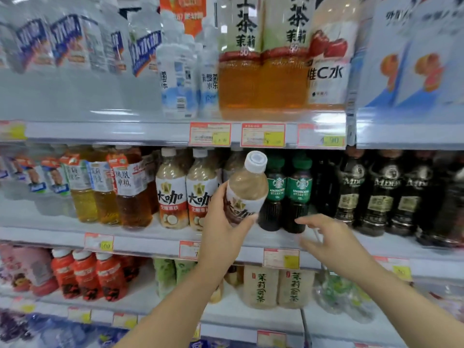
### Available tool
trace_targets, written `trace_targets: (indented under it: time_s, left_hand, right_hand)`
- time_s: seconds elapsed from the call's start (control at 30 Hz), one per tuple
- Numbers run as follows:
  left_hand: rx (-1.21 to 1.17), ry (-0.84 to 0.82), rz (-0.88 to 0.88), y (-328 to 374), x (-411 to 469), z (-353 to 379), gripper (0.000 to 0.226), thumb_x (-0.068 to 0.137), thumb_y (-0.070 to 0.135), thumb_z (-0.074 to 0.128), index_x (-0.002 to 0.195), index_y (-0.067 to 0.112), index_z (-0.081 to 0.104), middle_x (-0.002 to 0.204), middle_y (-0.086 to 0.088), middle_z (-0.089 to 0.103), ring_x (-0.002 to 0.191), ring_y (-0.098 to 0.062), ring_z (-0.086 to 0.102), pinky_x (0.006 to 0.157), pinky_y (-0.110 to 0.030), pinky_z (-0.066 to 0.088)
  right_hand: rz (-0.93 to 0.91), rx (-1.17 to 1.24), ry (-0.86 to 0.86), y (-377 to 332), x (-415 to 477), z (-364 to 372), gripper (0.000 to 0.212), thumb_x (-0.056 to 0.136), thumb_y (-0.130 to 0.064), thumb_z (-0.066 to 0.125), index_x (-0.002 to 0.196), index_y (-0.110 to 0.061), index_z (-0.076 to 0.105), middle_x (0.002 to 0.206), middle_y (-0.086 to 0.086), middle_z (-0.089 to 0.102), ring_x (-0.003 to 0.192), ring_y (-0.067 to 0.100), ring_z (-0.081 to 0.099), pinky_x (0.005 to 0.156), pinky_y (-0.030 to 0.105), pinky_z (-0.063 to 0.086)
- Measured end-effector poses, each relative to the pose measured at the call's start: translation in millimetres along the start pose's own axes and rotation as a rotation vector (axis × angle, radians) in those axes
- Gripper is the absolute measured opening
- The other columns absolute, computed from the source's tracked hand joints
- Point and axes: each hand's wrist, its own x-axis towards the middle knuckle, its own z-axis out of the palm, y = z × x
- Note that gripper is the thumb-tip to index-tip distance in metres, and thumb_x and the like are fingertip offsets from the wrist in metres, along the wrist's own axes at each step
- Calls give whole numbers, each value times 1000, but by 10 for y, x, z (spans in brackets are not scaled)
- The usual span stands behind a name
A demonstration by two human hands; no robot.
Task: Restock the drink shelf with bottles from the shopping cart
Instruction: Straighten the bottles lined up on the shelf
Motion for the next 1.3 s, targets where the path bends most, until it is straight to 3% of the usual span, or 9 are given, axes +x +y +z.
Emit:
trace_targets:
  time_s: [0.13,0.23,0.4,0.53,0.73,0.87,0.97,1.03,1.3]
  left_hand:
    - [25,65,-22,-109,76,124,69,77,18,74,136,27,39,132,10,52,122,-4,48,105,-34,41]
    - [60,91,-69,-166,90,212,66,78,19,73,134,29,40,129,15,51,117,1,48,101,-25,40]
    - [190,170,-129,-295,104,350,77,78,34,69,141,31,26,138,10,47,124,-11,47,97,-39,47]
    - [329,224,-145,-268,132,399,76,82,35,66,143,23,23,141,1,42,126,-19,43,92,-38,47]
    - [442,279,52,-269,19,120,65,84,30,64,139,18,33,138,0,29,120,-17,40,92,-32,44]
    - [510,455,61,-422,146,-472,65,80,22,70,136,17,39,139,-9,25,121,-15,29,100,-37,35]
    - [651,335,47,-582,312,-790,72,78,30,72,139,24,34,148,-8,7,136,-33,14,103,-54,37]
    - [738,199,68,-682,393,-879,78,77,37,71,142,31,29,151,0,-5,141,-30,-2,100,-60,38]
    - [662,66,158,-802,478,-890,82,74,42,72,142,40,27,151,7,-20,142,-33,-10,97,-61,42]
  right_hand:
    - [21,-162,-86,107,54,103,36,87,-23,60,123,-22,59,125,-7,58,117,12,53,91,16,38]
    - [29,-173,-115,155,66,172,30,86,-24,62,115,-21,65,119,-3,64,109,15,58,91,30,47]
    - [-15,-209,-70,191,63,200,29,86,-27,60,114,-23,65,115,-8,65,108,12,56,89,25,45]
    - [-26,-220,-76,189,58,202,30,87,-27,59,116,-24,64,117,-8,64,109,11,55,89,23,43]
    - [-182,98,116,-297,95,318,38,85,-18,63,122,-24,58,111,-19,53,103,-3,50,93,11,40]
    - [-72,290,209,-672,246,700,61,85,-19,64,139,-23,36,128,-13,41,116,1,42,100,12,34]
    - [-5,364,348,-793,328,935,66,86,-12,62,142,-21,28,136,-8,37,117,-6,33,88,-9,21]
    - [39,386,409,-848,367,1044,69,86,-11,61,144,-23,25,139,-8,37,119,-9,29,86,-11,17]
    - [156,293,526,-966,553,1278,80,77,-20,73,144,-21,28,130,-2,47,123,13,36,98,20,29]
